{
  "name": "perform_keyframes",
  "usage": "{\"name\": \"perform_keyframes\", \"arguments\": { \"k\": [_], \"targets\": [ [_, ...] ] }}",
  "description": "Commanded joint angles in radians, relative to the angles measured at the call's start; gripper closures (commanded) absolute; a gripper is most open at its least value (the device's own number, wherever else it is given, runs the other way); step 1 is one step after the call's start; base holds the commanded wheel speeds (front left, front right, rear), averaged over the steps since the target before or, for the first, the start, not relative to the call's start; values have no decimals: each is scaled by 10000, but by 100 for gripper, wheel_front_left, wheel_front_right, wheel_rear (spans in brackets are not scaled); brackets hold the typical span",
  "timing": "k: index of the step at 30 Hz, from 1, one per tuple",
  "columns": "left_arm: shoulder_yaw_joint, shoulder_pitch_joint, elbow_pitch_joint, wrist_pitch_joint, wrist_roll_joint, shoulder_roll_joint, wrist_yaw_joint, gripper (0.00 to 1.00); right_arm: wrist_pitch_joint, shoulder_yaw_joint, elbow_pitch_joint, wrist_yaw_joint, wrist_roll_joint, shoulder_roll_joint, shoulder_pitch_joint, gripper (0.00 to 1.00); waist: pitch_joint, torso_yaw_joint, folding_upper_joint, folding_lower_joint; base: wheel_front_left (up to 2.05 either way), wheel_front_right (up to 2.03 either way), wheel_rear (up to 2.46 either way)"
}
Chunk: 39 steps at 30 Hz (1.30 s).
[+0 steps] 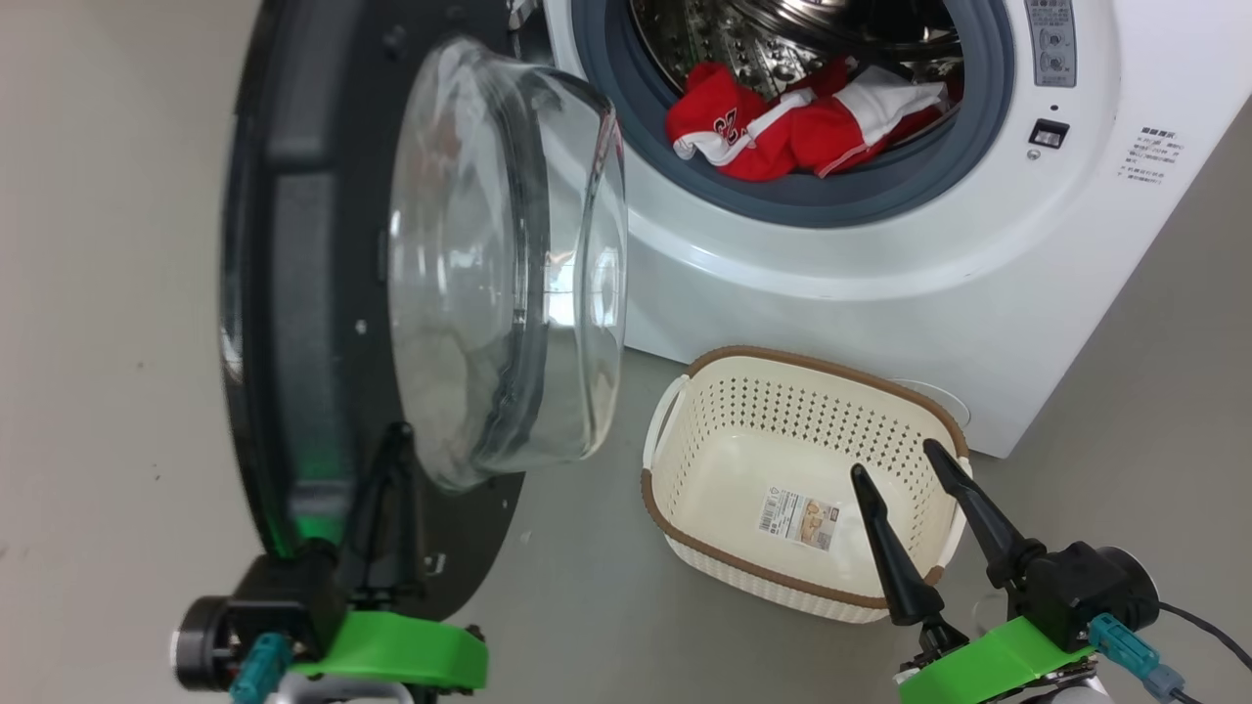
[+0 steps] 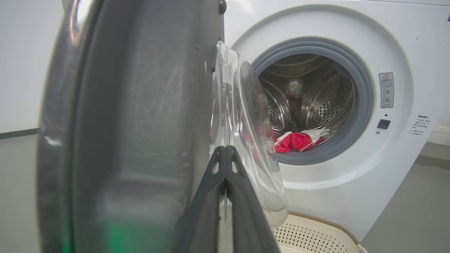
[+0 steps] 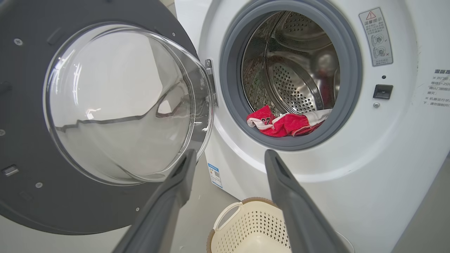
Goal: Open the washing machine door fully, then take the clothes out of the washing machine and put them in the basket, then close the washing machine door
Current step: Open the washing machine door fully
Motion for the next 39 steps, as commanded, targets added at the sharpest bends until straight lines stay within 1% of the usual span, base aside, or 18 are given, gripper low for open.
{"name": "perform_keyframes", "arguments": {
  "k": [1, 9, 13, 19, 22, 28, 39],
  "targets": [
    [635, -137, -156, -107, 36, 367, 267, 100, -65, 280, -227, 63, -81, -1, -205, 0, 76, -34, 0, 0, 0, 0, 0],
    [1318, -223, 48, -352, -18, 638, 635, 100, -65, 298, -213, 63, -299, -1, -248, 0, 324, -124, 0, 0, 0, 0, 0],
    [1738, -305, 198, -421, -56, 679, 999, 100, -65, 282, -199, 63, -386, -1, -276, 0, 424, -163, 0, 0, 0, 0, 0],
    [2290, -507, 504, -513, -307, 835, 1136, 100, -65, 306, -223, 63, -481, -1, -324, 0, 637, -205, 0, 0, 0, 0, 0],
    [2624, -694, 760, -623, -550, 891, 978, 100, -65, 302, -226, 63, -552, -1, -350, 0, 720, -202, 0, 0, 0, 0, 0],
    [3186, -1138, 1305, -756, -874, 708, 654, 100, -65, 308, -221, 63, -755, -1, -370, 0, 852, -190, 0, 0, 0, 0, 0],
    [4405, -2183, 2267, -777, -514, 486, -178, 100, -65, 410, -193, 63, -1024, -36, -397, 0, 1020, -154, 0, 0, 0, 0, 0]
  ]
}}
